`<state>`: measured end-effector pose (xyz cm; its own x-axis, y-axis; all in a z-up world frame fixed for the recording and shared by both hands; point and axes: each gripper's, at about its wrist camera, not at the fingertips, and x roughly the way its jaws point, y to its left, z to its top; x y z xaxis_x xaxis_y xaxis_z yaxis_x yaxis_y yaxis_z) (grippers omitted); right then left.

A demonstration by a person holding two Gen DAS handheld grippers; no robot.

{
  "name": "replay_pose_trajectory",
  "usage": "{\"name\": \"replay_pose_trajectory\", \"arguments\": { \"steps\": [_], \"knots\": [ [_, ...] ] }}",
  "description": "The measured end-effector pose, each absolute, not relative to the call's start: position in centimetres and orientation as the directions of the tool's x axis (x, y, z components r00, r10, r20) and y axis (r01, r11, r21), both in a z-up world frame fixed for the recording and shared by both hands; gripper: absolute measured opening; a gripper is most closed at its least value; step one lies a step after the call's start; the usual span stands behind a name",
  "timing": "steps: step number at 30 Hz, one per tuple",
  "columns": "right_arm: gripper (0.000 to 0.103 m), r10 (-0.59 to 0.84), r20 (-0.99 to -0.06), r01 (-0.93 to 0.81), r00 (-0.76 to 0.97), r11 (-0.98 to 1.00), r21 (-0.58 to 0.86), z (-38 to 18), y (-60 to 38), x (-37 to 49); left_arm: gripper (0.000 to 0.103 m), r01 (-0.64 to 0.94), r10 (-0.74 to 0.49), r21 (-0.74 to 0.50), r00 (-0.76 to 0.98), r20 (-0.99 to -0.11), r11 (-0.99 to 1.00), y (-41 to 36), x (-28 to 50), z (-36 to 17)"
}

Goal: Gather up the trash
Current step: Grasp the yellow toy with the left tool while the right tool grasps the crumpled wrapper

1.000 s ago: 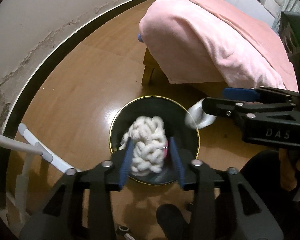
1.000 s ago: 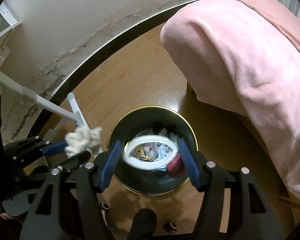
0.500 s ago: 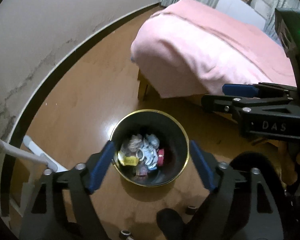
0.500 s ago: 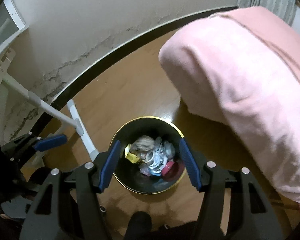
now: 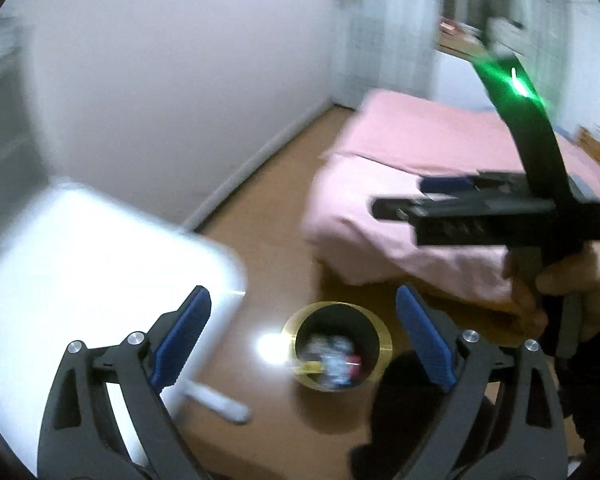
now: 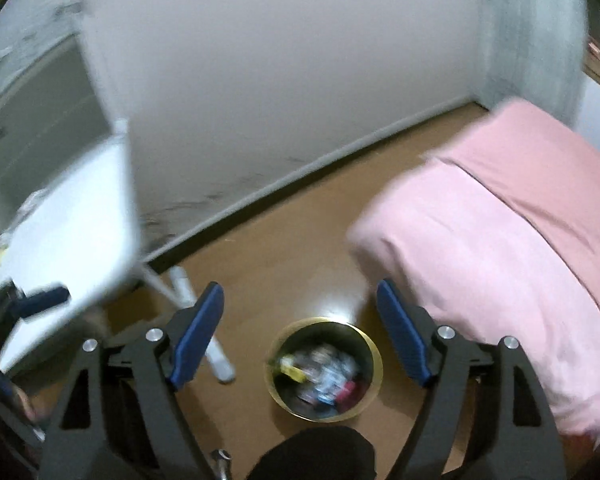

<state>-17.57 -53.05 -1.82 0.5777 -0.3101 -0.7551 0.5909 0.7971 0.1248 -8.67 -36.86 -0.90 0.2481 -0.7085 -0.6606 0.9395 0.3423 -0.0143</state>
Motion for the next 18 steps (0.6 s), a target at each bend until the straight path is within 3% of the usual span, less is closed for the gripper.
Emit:
{"name": "replay_pose_trajectory", "arguments": {
  "steps": [4, 9, 14, 18],
  "knots": [
    [0.076, -0.181, -0.736, 0.417, 0.652, 0.897, 0.149, -0.3, -46.9, -9.5, 0.092, 0.806, -0.600, 0.053, 0.481, -0.639, 0.590, -28.4, -1.0, 1.2],
    [0.076, -0.016, -0.731, 0.187, 0.683, 0.970, 0.154, 0.3, -38.0, 0.7, 0.092, 0.506, -0.311, 0.098, 0.659, -0.685, 0.857, -15.6, 10.5, 0.5],
    [0.076, 0.116, -0.735, 0.009, 0.668, 0.987, 0.163, 0.5, -30.7, 9.2, 0.092, 0.316, -0.178, 0.057, 0.664, -0.726, 0.947, -6.4, 18.0, -1.1],
    [0.076, 0.197, -0.748, -0.084, 0.634, 0.979, 0.187, 0.3, -25.9, 14.8, 0.091, 0.324, -0.194, 0.024, 0.622, -0.759, 0.946, -4.0, 21.3, -3.0]
  ]
}}
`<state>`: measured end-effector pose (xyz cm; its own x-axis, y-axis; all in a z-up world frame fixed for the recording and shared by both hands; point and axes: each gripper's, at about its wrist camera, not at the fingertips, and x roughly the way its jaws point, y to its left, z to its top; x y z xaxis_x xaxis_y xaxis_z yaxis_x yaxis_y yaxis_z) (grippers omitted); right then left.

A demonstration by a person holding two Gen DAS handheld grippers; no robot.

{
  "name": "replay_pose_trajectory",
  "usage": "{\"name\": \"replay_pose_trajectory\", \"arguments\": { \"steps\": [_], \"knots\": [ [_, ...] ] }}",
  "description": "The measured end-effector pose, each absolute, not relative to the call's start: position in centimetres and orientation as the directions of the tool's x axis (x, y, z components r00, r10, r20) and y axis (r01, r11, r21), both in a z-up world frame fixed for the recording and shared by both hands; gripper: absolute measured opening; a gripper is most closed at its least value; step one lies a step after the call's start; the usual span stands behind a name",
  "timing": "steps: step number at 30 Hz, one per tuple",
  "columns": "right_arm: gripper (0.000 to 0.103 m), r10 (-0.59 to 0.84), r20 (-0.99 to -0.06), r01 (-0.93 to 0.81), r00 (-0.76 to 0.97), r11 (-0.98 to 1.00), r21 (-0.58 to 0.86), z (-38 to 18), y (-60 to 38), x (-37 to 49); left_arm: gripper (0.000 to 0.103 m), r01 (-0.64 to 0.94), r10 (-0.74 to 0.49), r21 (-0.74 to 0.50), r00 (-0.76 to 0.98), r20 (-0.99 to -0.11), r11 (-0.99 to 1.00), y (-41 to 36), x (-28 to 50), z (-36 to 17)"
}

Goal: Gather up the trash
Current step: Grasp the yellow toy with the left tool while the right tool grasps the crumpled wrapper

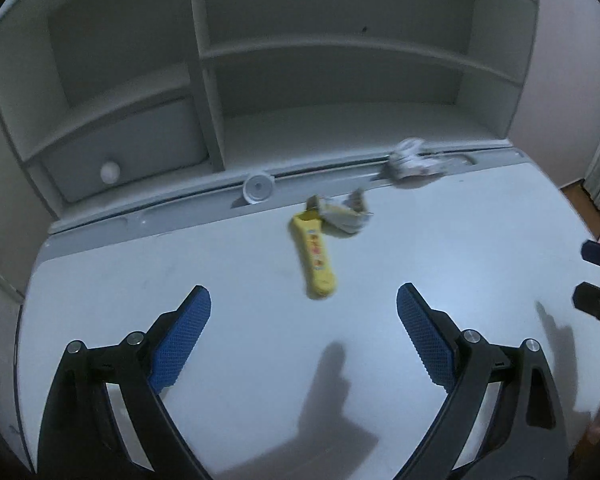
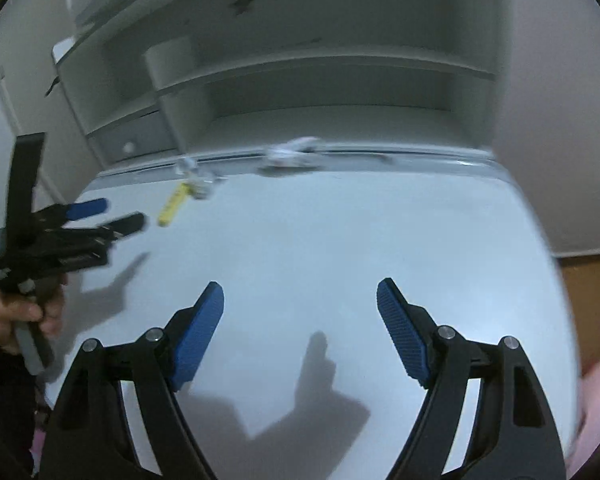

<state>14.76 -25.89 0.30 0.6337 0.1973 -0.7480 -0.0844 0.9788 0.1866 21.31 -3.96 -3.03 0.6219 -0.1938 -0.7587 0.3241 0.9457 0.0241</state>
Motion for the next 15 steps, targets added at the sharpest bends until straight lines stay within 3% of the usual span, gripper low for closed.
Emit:
{"name": "replay_pose_trajectory", "arguments": {
  "steps": [4, 10, 15],
  "knots": [
    [0.076, 0.222, -0.758, -0.134, 0.614, 0.975, 0.177, -0.2, -23.0, 17.8, 0.086, 0.349, -0.200, 0.022, 0.588, -0.784, 0.937, -5.1, 23.7, -4.7],
    [0.076, 0.225, -0.769, -0.164, 0.598, 0.974, 0.158, -1.2, -20.3, 21.2, 0.017, 0.368, -0.188, 0.040, 0.562, -0.805, 0.929, -5.1, 25.7, -5.9],
    [0.076, 0.228, -0.780, -0.194, 0.582, 0.971, 0.139, -2.0, -17.6, 24.6, 0.014, 0.357, -0.199, 0.024, 0.574, -0.794, 0.934, -3.1, 25.1, -5.1]
  ]
}}
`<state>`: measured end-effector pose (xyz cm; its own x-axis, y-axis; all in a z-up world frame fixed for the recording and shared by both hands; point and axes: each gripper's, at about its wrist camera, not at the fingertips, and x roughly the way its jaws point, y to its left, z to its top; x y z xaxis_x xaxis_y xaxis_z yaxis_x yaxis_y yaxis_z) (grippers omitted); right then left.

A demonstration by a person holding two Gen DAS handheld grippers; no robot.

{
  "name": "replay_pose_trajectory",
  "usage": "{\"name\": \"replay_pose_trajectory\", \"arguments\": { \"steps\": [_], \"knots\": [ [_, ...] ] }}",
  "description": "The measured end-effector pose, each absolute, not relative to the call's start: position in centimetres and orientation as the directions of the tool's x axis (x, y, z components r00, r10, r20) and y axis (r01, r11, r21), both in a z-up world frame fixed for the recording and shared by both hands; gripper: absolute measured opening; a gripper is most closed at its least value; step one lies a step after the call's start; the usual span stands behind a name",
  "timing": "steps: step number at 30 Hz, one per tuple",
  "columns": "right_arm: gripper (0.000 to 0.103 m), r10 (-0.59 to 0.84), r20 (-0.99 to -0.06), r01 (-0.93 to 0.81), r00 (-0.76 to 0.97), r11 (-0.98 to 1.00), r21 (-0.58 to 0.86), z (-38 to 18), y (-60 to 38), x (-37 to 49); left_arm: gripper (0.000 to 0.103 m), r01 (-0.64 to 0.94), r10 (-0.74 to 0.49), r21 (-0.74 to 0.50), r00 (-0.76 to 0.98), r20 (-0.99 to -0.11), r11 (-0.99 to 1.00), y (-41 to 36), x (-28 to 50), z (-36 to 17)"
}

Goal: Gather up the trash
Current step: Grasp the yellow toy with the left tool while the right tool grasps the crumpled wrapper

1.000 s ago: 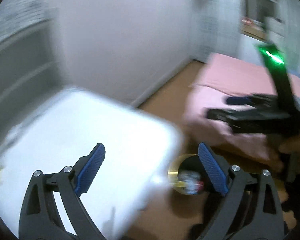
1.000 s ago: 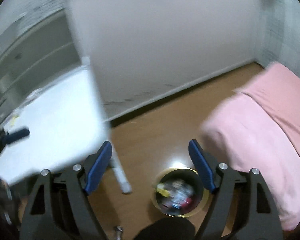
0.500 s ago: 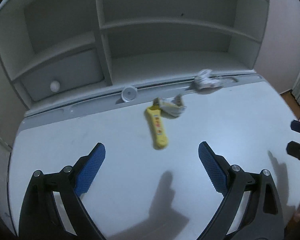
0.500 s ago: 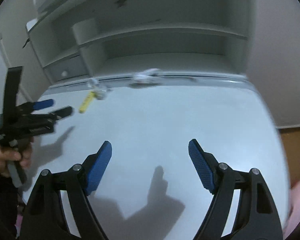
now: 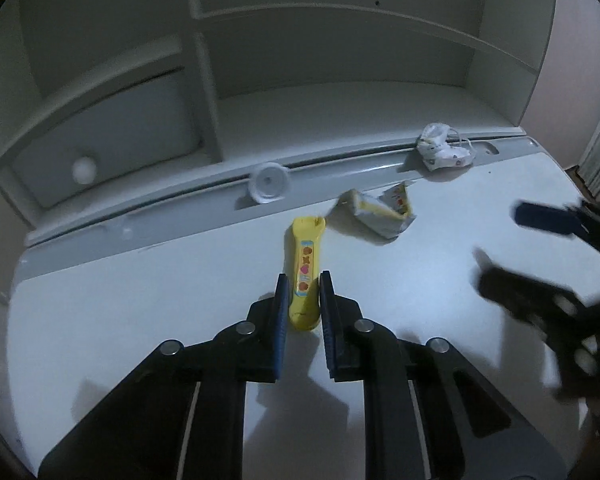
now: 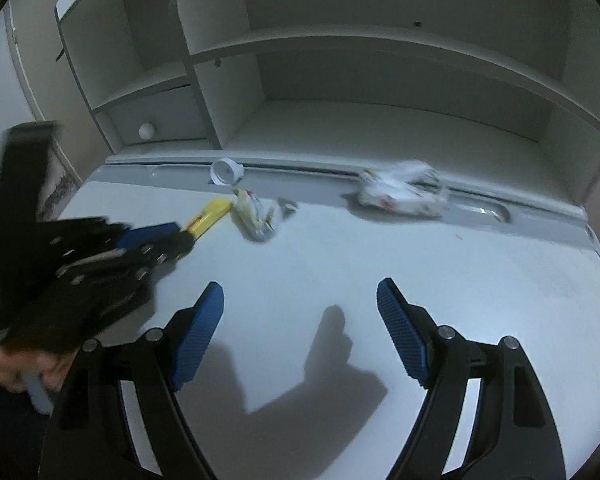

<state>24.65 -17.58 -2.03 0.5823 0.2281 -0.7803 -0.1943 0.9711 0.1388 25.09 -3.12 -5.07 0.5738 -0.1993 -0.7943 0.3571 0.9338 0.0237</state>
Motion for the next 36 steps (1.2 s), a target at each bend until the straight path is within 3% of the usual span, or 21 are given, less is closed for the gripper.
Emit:
{"name": "replay_pose_trajectory", "arguments": {
  "steps": [4, 8, 11, 14, 23, 36],
  "knots": [
    [0.076, 0.220, -0.800, -0.205, 0.558, 0.971, 0.124, -3.2, -15.2, 27.8, 0.014, 0.330, -0.197, 0.013, 0.593, -0.780, 0.944, -0.7, 23.6, -3.9],
    [0.064, 0.195, -0.818, -0.200, 0.542, 0.975, 0.100, -4.3, -14.1, 29.6, 0.014, 0.302, -0.180, 0.019, 0.617, -0.766, 0.953, 1.4, 21.6, -2.9],
    [0.063, 0.178, -0.814, -0.191, 0.553, 0.978, 0.085, -4.4, -14.0, 30.2, 0.014, 0.293, -0.171, 0.026, 0.627, -0.760, 0.956, 2.2, 20.9, -2.5],
    [0.030, 0.176, -0.812, -0.184, 0.556, 0.979, 0.086, -4.1, -14.4, 30.1, 0.014, 0.279, -0.157, 0.031, 0.627, -0.763, 0.960, 2.5, 21.1, -2.7],
    [0.027, 0.209, -0.773, -0.162, 0.600, 0.977, 0.138, -0.8, -18.5, 22.6, 0.014, 0.275, -0.175, 0.013, 0.647, -0.742, 0.961, 2.5, 17.3, -1.3],
    [0.027, 0.159, -0.748, -0.091, 0.644, 0.987, 0.132, 1.8, -25.3, 8.9, 0.014, 0.317, -0.139, 0.067, 0.585, -0.799, 0.946, 0.0, 14.8, -5.4]
  ]
}}
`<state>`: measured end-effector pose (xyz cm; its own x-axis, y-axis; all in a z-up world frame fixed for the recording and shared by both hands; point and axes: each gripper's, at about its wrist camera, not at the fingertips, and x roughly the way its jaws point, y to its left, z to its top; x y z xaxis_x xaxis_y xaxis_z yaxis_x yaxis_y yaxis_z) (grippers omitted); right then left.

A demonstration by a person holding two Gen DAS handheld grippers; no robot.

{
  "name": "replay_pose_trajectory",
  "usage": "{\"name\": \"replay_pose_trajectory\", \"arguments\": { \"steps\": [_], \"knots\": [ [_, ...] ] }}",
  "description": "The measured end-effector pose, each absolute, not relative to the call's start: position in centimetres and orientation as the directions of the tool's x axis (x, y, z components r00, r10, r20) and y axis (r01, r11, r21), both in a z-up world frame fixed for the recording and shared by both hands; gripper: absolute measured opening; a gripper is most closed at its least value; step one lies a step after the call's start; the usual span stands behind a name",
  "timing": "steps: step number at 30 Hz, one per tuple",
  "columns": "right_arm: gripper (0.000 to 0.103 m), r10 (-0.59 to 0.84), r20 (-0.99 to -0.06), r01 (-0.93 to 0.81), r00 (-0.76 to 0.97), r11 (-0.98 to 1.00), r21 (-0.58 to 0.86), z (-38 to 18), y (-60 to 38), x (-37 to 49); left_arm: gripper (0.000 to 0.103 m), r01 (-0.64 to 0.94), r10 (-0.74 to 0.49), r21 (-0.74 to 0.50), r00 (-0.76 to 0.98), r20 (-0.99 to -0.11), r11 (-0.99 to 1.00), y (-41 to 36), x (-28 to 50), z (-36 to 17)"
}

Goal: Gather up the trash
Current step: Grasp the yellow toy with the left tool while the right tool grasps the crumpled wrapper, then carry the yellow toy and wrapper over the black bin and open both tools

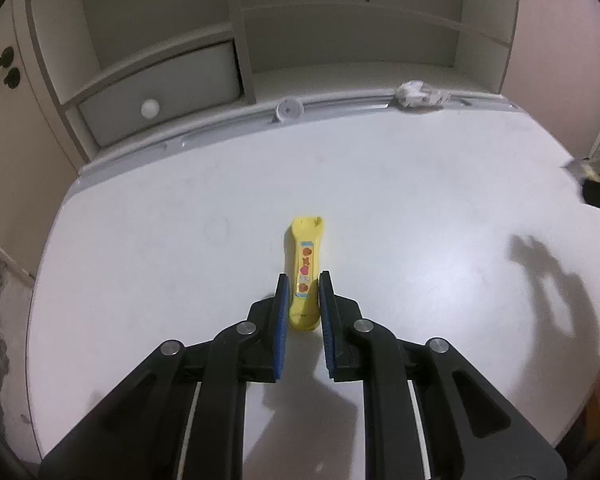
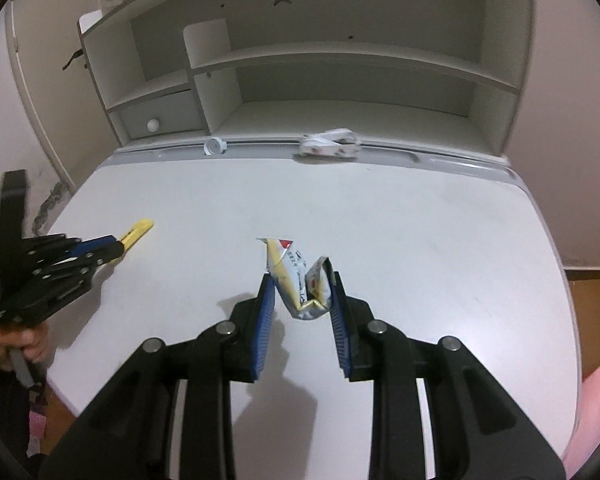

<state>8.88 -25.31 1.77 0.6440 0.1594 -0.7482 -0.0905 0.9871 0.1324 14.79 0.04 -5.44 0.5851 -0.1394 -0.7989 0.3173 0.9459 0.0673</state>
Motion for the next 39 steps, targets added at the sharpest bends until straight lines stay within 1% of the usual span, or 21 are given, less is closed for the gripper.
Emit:
{"name": "replay_pose_trajectory", "arguments": {
  "steps": [3, 5, 8, 10, 11, 13, 16, 20, 23, 25, 30, 35, 39],
  "knots": [
    [0.027, 0.146, -0.745, -0.073, 0.651, 0.989, 0.130, 2.0, -26.5, 7.1, 0.014, 0.332, -0.126, 0.096, 0.586, -0.800, 0.938, -0.3, 14.6, -5.7],
    [0.027, 0.135, -0.743, -0.061, 0.656, 0.990, 0.127, 2.2, -27.1, 6.2, 0.015, 0.338, -0.132, 0.089, 0.579, -0.805, 0.937, -0.3, 14.8, -5.8],
    [0.027, 0.125, -0.738, -0.042, 0.663, 0.991, 0.130, 2.5, -28.2, 5.0, 0.021, 0.338, -0.115, 0.108, 0.575, -0.810, 0.935, -0.6, 15.6, -5.7],
    [0.027, 0.117, -0.736, -0.031, 0.667, 0.991, 0.130, 2.6, -28.8, 4.3, 0.021, 0.345, -0.124, 0.097, 0.565, -0.816, 0.934, -0.7, 16.2, -5.8],
    [0.027, 0.115, -0.735, -0.027, 0.668, 0.991, 0.131, 2.7, -29.1, 4.1, 0.021, 0.343, -0.125, 0.093, 0.562, -0.817, 0.935, -0.7, 16.4, -5.8],
    [0.027, 0.109, -0.734, -0.017, 0.670, 0.991, 0.132, 2.7, -29.8, 3.5, 0.012, 0.346, -0.131, 0.083, 0.551, -0.824, 0.934, -0.8, 16.7, -5.7],
    [0.027, 0.098, -0.731, 0.000, 0.675, 0.991, 0.132, 2.8, -30.9, 2.5, 0.012, 0.356, -0.127, 0.097, 0.556, -0.822, 0.929, -1.5, 16.2, -5.6],
    [0.027, 0.072, -0.730, 0.048, 0.680, 0.989, 0.142, 2.7, -33.1, 1.1, 0.012, 0.392, -0.159, 0.102, 0.578, -0.800, 0.914, -4.1, 14.6, -4.4],
    [0.027, 0.041, -0.732, 0.109, 0.680, 0.982, 0.157, 2.0, -35.8, -0.8, 0.012, 0.468, -0.231, 0.093, 0.587, -0.776, 0.879, -8.6, 12.5, -3.0],
    [0.027, 0.011, -0.737, 0.165, 0.676, 0.972, 0.166, 1.3, -38.1, -2.7, 0.012, 0.536, -0.298, 0.082, 0.583, -0.756, 0.840, -12.8, 10.5, -2.1],
    [0.027, -0.077, -0.751, 0.312, 0.656, 0.934, 0.176, -0.5, -43.9, -7.8, 0.012, 0.702, -0.474, 0.035, 0.515, -0.714, 0.711, -23.4, 5.0, -0.9],
    [0.027, -0.171, -0.775, 0.469, 0.609, 0.865, 0.177, -2.9, -49.6, -13.9, 0.012, 0.846, -0.611, -0.012, 0.375, -0.697, 0.533, -33.4, -1.5, -1.5],
    [0.027, -0.225, -0.801, 0.584, 0.555, 0.791, 0.183, -5.4, -53.8, -18.8, 0.012, 0.922, -0.668, -0.032, 0.255, -0.699, 0.386, -39.3, -6.1, -2.5]
  ]
}}
